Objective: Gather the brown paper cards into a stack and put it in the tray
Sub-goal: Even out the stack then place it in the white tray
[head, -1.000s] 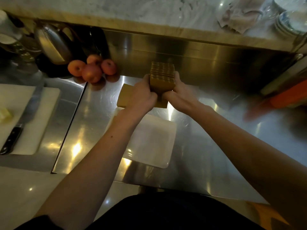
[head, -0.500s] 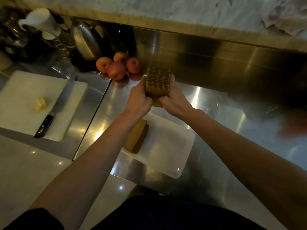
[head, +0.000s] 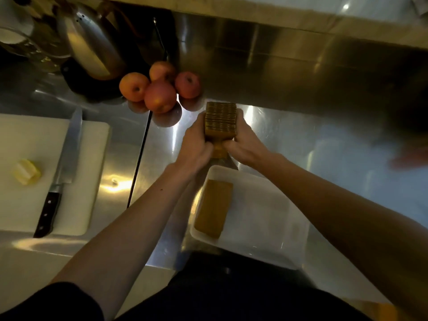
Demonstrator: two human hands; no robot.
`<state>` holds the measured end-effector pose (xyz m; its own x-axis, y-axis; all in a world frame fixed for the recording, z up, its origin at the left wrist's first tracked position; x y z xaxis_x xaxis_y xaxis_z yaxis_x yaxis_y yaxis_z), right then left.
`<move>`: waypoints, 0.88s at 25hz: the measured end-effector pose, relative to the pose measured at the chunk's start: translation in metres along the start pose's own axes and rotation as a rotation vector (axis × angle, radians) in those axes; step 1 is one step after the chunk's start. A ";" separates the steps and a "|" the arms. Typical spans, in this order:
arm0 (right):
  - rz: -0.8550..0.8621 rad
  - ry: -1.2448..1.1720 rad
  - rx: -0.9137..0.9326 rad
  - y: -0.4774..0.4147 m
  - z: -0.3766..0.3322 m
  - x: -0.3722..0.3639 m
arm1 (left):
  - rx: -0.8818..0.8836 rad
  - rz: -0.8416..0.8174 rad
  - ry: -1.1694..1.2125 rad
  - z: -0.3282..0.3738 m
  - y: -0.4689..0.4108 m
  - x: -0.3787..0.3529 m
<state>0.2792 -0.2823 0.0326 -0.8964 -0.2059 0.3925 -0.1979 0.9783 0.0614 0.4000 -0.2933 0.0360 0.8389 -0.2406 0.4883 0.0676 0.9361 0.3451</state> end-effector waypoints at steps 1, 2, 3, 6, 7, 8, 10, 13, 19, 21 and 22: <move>-0.003 0.007 -0.012 0.000 0.005 -0.002 | 0.020 -0.028 0.033 -0.004 -0.001 -0.002; -0.007 0.015 -0.017 0.000 0.008 -0.003 | 0.035 -0.051 0.065 -0.008 -0.002 -0.005; -0.011 0.024 -0.018 0.001 0.011 -0.005 | 0.045 -0.065 0.088 -0.012 -0.003 -0.007; -0.050 0.055 -0.019 0.001 0.021 -0.008 | 0.067 -0.098 0.091 -0.026 -0.007 -0.014; -0.059 0.068 -0.005 0.003 0.023 -0.009 | 0.053 -0.107 0.084 -0.028 -0.006 -0.016; -0.063 0.079 0.010 0.003 0.025 -0.009 | 0.034 -0.116 0.077 -0.028 -0.005 -0.017; -0.055 0.075 0.025 0.002 0.027 -0.010 | 0.037 -0.115 0.089 -0.030 -0.004 -0.019; -0.016 0.070 0.043 -0.007 0.022 -0.008 | 0.035 -0.041 0.121 -0.027 -0.011 -0.014; -0.042 0.103 0.005 -0.012 0.033 -0.008 | -0.004 -0.046 0.069 -0.029 -0.019 -0.018; -0.038 0.091 -0.017 -0.010 0.034 -0.010 | -0.022 -0.051 0.116 -0.030 -0.018 -0.020; -0.032 0.079 -0.022 -0.009 0.034 -0.011 | -0.031 -0.045 0.135 -0.031 -0.018 -0.020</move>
<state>0.2776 -0.2899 -0.0037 -0.8556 -0.2350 0.4613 -0.2162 0.9718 0.0943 0.3990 -0.2980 -0.0046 0.8994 -0.2482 0.3599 0.1221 0.9331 0.3383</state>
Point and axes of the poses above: each hand's wrist, its own y-axis away from the middle knuckle, its own x-axis out of the back of the hand, z = x × y, the point moved 5 cm from there along -y, towards the middle knuckle, and after that the axes turned 14 degrees about x, right-handed, at the moved point
